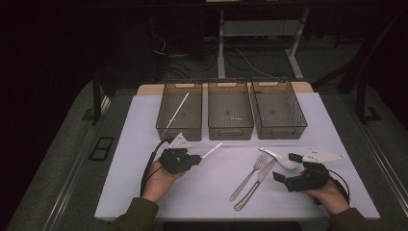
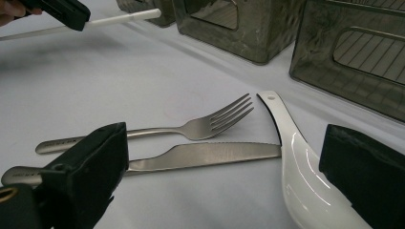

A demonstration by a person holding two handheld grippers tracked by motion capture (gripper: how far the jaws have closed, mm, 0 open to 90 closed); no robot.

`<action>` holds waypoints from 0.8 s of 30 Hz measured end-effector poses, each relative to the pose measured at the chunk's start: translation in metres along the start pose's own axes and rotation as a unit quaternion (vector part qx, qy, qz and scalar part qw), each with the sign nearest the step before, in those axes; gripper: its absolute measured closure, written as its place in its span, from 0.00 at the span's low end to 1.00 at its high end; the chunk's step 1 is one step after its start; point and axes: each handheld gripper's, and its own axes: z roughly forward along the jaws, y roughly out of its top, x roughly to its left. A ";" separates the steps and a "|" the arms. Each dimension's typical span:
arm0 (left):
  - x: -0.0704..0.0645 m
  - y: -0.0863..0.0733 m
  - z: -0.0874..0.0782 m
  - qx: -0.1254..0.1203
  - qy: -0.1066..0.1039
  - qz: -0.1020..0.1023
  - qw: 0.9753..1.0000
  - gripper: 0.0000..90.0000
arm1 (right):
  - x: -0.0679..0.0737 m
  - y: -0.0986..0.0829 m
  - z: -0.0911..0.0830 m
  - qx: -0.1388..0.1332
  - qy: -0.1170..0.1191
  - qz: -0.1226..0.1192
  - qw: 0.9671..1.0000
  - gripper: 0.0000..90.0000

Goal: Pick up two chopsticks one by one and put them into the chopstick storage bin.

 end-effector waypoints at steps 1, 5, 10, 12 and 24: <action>0.000 0.001 -0.001 -0.001 -0.001 0.001 1.000 0.93 | 0.000 0.000 0.000 0.000 0.000 -0.001 1.000 0.03; 0.001 0.004 -0.005 -0.003 -0.004 0.001 1.000 0.93 | 0.000 0.000 0.000 -0.001 0.001 0.001 1.000 0.03; 0.005 0.013 -0.012 -0.011 -0.001 -0.001 1.000 0.93 | 0.000 0.000 0.000 -0.001 -0.001 0.003 1.000 0.03; 0.008 0.017 -0.014 -0.016 0.000 -0.005 1.000 0.93 | 0.000 0.000 0.000 -0.001 -0.002 0.004 1.000 0.03; 0.026 0.051 -0.026 -0.040 0.014 -0.007 0.999 0.93 | -0.001 0.000 0.000 -0.001 -0.004 0.004 1.000 0.03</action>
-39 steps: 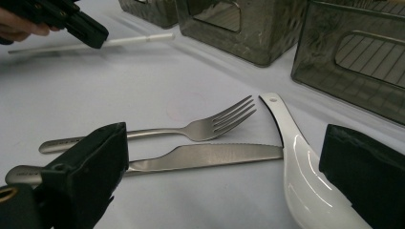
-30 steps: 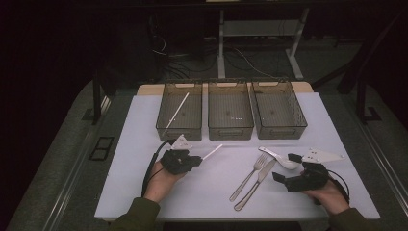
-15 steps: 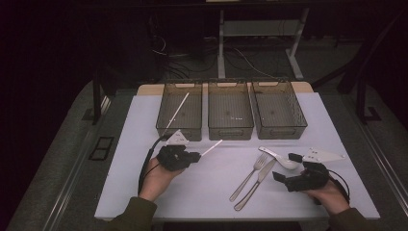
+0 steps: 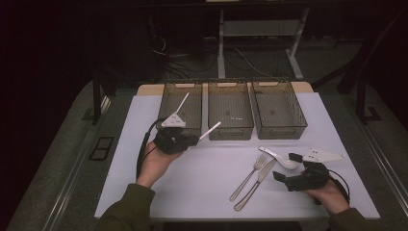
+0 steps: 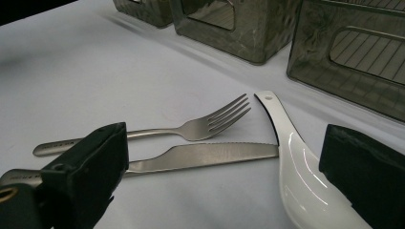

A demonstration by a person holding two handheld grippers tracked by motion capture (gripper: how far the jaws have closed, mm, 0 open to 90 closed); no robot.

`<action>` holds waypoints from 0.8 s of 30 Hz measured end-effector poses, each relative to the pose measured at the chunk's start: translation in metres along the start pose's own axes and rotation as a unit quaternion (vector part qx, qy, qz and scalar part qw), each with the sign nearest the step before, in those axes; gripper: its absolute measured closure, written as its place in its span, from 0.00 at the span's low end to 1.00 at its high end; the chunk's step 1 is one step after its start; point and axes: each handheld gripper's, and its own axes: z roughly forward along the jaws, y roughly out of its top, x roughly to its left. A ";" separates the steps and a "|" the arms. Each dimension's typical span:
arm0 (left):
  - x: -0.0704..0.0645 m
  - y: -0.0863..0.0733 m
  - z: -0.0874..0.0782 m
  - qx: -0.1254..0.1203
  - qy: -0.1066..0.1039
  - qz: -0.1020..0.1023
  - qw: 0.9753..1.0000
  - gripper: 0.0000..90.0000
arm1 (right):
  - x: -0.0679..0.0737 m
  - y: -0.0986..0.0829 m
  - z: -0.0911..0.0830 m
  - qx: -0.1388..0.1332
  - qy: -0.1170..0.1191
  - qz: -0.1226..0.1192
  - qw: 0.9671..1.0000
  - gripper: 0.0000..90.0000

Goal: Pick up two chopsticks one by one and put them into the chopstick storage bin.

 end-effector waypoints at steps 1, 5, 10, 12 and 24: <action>0.002 0.004 -0.001 0.002 0.002 0.003 1.000 0.93 | 0.000 0.000 0.000 0.000 0.000 0.000 1.000 0.03; 0.007 0.017 0.000 -0.002 0.007 0.003 1.000 0.93 | 0.000 0.000 0.000 -0.002 -0.001 -0.002 1.000 0.03; 0.014 0.034 0.000 0.002 0.015 0.009 1.000 0.93 | 0.000 0.000 -0.001 0.000 -0.001 0.002 1.000 0.03; 0.018 0.041 0.001 0.002 0.017 0.011 1.000 0.93 | 0.000 0.000 -0.001 -0.001 -0.001 0.002 1.000 0.03; 0.045 0.076 0.006 -0.005 0.044 0.010 0.999 0.93 | 0.000 0.000 -0.001 -0.002 0.000 0.000 1.000 0.03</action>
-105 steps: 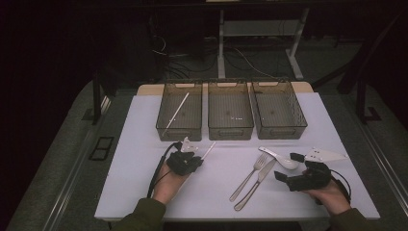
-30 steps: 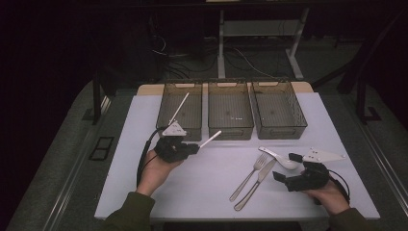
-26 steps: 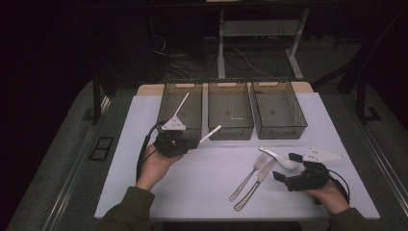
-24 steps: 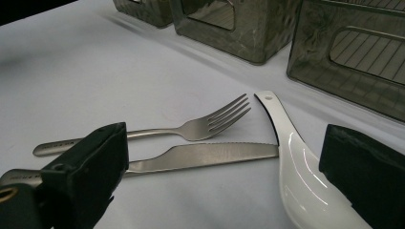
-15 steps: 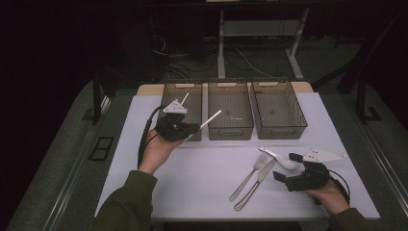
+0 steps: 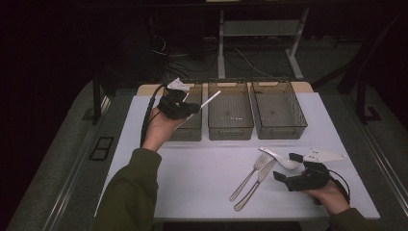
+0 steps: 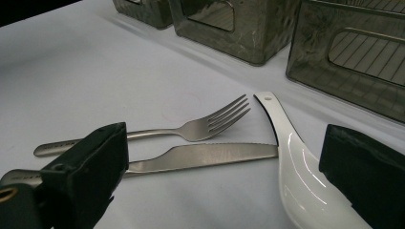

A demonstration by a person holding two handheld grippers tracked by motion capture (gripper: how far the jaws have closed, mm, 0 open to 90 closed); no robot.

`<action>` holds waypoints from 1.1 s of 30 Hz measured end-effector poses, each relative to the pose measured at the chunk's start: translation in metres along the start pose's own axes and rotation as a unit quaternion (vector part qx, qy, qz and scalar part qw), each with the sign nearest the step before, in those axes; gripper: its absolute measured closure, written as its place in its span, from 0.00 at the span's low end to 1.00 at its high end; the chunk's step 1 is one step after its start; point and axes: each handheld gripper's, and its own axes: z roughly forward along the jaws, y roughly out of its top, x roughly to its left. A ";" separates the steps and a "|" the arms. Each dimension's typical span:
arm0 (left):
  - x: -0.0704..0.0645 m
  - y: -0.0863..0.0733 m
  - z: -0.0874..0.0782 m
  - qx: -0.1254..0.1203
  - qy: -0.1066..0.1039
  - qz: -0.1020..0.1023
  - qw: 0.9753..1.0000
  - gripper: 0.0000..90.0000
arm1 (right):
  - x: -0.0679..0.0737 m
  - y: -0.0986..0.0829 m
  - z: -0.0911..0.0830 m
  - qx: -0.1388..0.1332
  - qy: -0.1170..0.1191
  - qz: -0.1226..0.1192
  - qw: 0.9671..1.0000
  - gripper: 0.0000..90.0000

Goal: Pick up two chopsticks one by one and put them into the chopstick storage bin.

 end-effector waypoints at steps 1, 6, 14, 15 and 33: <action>0.003 0.002 0.001 -0.006 0.002 -0.006 1.000 0.93 | 0.000 0.000 0.000 0.000 0.000 0.000 1.000 0.03; 0.023 0.011 0.001 -0.018 0.014 -0.011 1.000 0.93 | 0.000 0.000 0.000 0.000 0.000 0.000 1.000 0.03; 0.053 0.009 0.015 -0.037 0.022 -0.021 0.999 0.93 | 0.000 0.000 0.000 -0.002 0.003 0.001 1.000 0.03; 0.055 0.009 0.018 -0.039 0.022 -0.022 0.999 0.93 | 0.000 0.000 0.000 -0.002 0.003 0.001 1.000 0.03; 0.088 -0.018 0.058 -0.038 0.054 -0.068 0.996 0.93 | -0.001 0.000 -0.001 -0.003 0.007 0.005 1.000 0.03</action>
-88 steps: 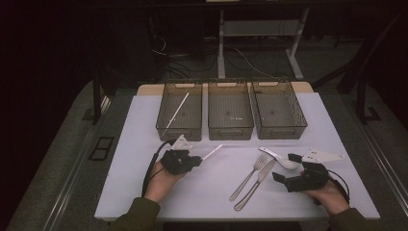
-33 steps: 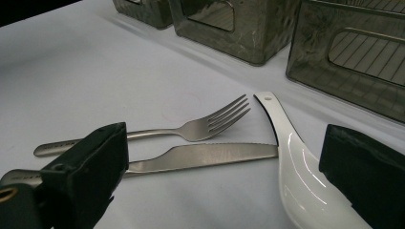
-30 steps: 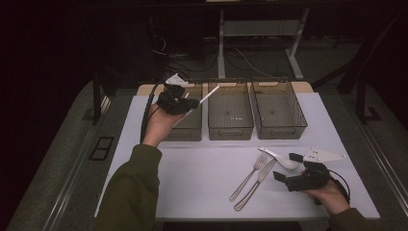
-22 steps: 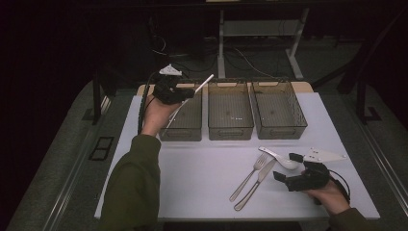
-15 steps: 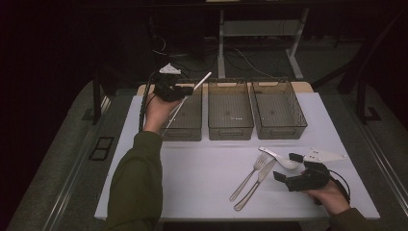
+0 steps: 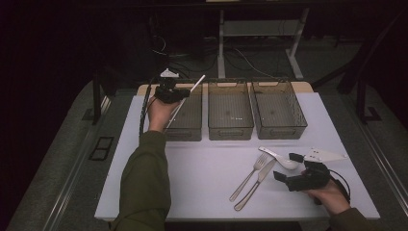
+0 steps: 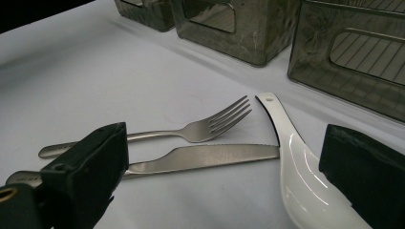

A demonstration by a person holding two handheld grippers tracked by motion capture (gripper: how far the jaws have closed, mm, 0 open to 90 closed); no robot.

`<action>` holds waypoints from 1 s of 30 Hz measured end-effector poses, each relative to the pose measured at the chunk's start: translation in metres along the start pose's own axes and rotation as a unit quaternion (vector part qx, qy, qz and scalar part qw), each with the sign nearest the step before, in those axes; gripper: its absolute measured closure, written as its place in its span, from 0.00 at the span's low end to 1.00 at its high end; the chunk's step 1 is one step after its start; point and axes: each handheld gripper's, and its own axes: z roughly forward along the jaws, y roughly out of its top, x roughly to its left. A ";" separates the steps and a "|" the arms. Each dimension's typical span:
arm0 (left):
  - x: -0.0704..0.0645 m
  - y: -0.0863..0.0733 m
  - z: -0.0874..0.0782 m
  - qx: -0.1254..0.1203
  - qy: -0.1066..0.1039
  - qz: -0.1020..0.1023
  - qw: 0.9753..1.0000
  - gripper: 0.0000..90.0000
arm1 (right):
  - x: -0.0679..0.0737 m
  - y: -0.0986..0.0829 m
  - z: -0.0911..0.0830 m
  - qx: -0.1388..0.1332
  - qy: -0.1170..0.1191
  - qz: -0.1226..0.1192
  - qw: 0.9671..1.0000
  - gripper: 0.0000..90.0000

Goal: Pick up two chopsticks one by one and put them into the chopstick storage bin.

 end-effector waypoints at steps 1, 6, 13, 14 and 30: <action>0.000 -0.001 0.000 0.002 0.004 0.002 1.000 0.93 | 0.000 0.000 0.000 0.000 0.000 0.000 1.000 0.03; 0.001 -0.009 0.007 0.011 0.010 -0.004 1.000 0.93 | 0.000 0.000 0.000 -0.001 0.001 0.001 1.000 0.03; 0.004 -0.018 0.011 0.028 0.020 -0.010 0.999 0.93 | 0.000 0.000 0.000 -0.001 0.000 0.000 1.000 0.03; 0.005 -0.019 0.011 0.030 0.022 -0.010 0.999 0.93 | 0.000 0.000 0.000 0.000 0.000 0.000 1.000 0.03; 0.004 -0.018 0.007 0.024 0.034 -0.020 0.999 0.84 | 0.000 0.000 0.000 -0.001 0.000 0.000 1.000 0.03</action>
